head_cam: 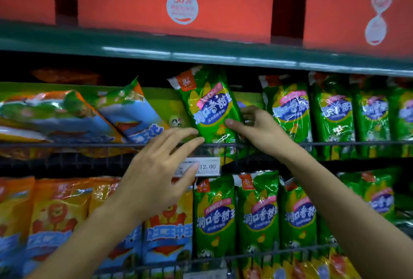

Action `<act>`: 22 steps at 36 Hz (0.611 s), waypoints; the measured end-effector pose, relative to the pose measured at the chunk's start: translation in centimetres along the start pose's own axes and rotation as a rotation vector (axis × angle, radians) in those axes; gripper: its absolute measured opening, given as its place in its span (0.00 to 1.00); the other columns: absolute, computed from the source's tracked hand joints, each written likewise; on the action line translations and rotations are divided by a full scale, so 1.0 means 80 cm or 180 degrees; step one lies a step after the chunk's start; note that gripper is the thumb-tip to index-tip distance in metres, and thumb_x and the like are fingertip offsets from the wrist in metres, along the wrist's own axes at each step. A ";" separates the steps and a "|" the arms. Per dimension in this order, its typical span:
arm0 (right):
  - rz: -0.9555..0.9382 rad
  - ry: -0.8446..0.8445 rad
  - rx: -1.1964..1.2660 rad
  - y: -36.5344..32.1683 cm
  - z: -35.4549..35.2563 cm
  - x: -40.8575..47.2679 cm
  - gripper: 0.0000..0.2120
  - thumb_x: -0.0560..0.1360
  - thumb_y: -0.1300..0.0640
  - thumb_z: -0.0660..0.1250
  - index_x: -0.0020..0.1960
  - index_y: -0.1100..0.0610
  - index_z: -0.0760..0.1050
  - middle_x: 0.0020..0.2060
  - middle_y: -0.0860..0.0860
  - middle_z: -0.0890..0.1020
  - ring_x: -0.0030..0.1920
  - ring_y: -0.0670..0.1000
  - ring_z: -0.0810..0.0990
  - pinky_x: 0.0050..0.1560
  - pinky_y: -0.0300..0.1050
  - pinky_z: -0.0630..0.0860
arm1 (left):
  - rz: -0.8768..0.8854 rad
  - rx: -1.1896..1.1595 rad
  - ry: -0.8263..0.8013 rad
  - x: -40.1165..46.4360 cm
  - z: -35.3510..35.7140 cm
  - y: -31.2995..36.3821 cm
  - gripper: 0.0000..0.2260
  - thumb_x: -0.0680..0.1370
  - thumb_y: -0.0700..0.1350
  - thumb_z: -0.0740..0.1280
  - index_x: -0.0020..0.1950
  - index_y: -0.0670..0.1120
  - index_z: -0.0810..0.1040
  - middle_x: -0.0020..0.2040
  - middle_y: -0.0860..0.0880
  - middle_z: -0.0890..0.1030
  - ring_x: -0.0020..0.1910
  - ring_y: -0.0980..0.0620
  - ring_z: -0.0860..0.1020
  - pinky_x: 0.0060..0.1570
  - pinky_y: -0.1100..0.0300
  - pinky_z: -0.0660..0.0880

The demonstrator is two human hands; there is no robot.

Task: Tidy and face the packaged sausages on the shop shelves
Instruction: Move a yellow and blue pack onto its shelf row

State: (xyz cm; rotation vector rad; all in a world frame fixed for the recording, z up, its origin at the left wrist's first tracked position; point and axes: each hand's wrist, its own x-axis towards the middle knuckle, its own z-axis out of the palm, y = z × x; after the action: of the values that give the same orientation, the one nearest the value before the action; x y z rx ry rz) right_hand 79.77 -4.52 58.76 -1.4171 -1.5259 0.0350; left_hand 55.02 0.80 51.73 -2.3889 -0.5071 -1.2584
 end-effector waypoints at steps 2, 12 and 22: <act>0.0056 -0.0023 0.0062 0.003 -0.009 -0.009 0.37 0.68 0.33 0.74 0.64 0.59 0.73 0.54 0.54 0.84 0.47 0.51 0.84 0.55 0.52 0.80 | -0.0235 -0.0175 -0.0049 0.008 0.000 0.006 0.24 0.83 0.58 0.58 0.77 0.51 0.71 0.74 0.55 0.71 0.75 0.54 0.67 0.72 0.55 0.68; -0.0106 -0.0002 -0.0703 0.028 -0.037 -0.016 0.27 0.77 0.36 0.68 0.62 0.58 0.72 0.41 0.54 0.86 0.43 0.55 0.85 0.48 0.61 0.80 | -0.1405 -0.0020 -0.1139 0.079 0.003 0.044 0.37 0.83 0.63 0.56 0.84 0.52 0.39 0.81 0.47 0.63 0.77 0.46 0.67 0.69 0.50 0.68; -0.0370 0.0335 -0.0521 0.036 -0.041 -0.018 0.21 0.80 0.47 0.69 0.64 0.62 0.75 0.46 0.53 0.86 0.44 0.53 0.86 0.50 0.59 0.81 | -0.1812 -0.1388 -0.0856 0.135 0.038 0.031 0.27 0.77 0.61 0.70 0.72 0.53 0.67 0.58 0.53 0.83 0.52 0.48 0.84 0.56 0.45 0.80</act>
State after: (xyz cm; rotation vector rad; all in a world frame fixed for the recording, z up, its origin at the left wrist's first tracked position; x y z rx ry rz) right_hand 83.74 -6.60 57.68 -1.4316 -1.5487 -0.2367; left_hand 64.05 1.62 58.77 -2.9256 -1.1643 -1.3828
